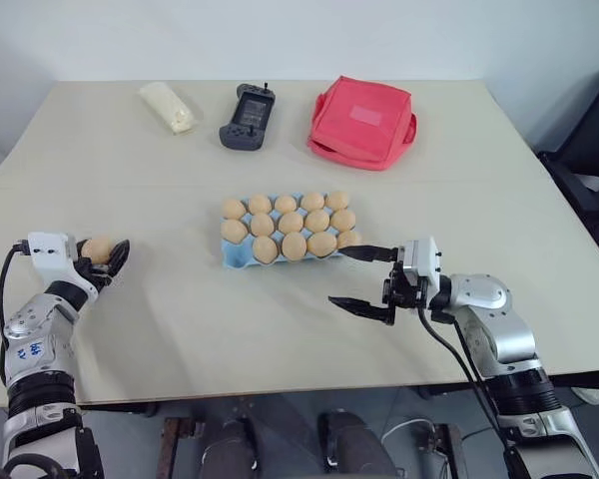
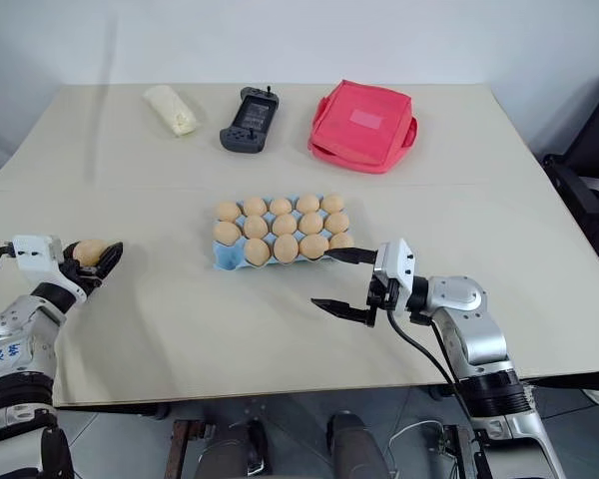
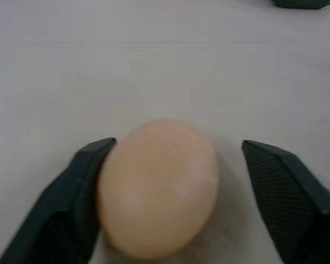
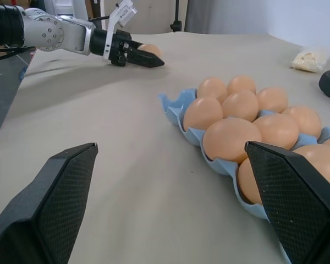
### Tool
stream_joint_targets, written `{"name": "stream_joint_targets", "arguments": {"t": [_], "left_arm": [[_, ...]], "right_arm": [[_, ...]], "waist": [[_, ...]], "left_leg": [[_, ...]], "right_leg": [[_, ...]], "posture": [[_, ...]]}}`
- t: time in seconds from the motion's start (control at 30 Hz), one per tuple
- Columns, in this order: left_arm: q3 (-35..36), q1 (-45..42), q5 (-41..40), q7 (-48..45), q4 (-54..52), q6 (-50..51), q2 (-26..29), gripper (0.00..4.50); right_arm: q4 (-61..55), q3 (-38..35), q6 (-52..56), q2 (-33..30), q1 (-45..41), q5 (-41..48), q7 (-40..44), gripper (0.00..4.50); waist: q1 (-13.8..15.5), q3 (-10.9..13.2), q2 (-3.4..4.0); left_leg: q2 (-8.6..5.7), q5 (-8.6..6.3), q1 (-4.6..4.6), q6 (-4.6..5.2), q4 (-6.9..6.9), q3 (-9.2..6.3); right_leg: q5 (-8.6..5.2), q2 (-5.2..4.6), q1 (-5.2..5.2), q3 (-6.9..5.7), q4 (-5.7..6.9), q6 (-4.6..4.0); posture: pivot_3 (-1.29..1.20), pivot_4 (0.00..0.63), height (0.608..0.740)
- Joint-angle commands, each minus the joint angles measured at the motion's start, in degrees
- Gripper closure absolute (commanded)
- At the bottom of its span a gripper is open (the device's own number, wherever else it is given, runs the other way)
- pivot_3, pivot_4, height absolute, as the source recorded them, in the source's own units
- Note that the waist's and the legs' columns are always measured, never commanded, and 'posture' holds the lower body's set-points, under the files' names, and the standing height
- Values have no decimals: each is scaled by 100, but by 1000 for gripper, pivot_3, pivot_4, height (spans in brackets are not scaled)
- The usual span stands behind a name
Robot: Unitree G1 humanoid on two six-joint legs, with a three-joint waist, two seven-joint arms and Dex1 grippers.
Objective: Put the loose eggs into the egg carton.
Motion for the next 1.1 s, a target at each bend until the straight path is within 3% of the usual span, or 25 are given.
{"name": "stream_joint_targets", "arguments": {"t": [0.03, 0.1, 0.43, 0.53, 0.7, 1.0, 1.1], "left_arm": [[-8, 19, 30, -173, -138, -388, 141, 2128], [17, 60, -13, -240, -295, -611, 99, 2665], [-1486, -22, -459, -1464, -2598, 299, -616, 2665], [-1975, -223, -170, -1617, -2455, 264, -817, 2665], [-2157, -463, -88, -1791, -2043, 106, -969, 2665], [-1997, -450, -109, -2069, -1983, 53, -719, 46], [-1564, 43, -255, -2335, -2276, 97, -46, 46]], "right_arm": [[-279, -57, 15, -26, 12, 59, -54, 0], [-309, -61, 36, -29, 36, 57, -79, 0], [-327, -93, 46, -81, 115, 35, -154, 0], [-358, -99, 25, -63, 155, 29, -213, 0], [-451, -97, -5, -41, 226, 5, -330, 0], [-635, -116, -56, -8, 421, -4, -551, 0], [-602, -198, -65, -111, 486, -10, -543, 0]], "waist": [[5, 0, 0], [7, 0, 0], [148, 0, 0], [153, 0, 0], [116, 0, 0], [134, 0, 0], [60, 0, 0]], "left_leg": [[0, 1, 0, 1, 0, 0], [-1, 1, 2, 1, -1, 0], [-3, -1, 0, 0, 5, 44], [-3, 1, 0, 2, 10, 50], [3, 1, 9, 1, 6, 32], [5, -2, 8, 3, 12, 30], [12, -3, 12, -1, 6, 30]], "right_leg": [[0, 0, 0, 0, 2, -1], [0, -3, -1, 0, 4, -2], [0, 0, -2, 1, 2, -2], [0, 0, -1, 5, 5, -1], [1, 9, -8, 29, 9, -1], [1, 10, -9, 33, 9, 1], [1, 13, -10, 37, 9, -1]], "posture": [[0, 150, 740], [0, 150, 740], [0, 150, 740], [0, 150, 740], [0, 150, 740], [0, 150, 740], [0, 150, 740]]}}
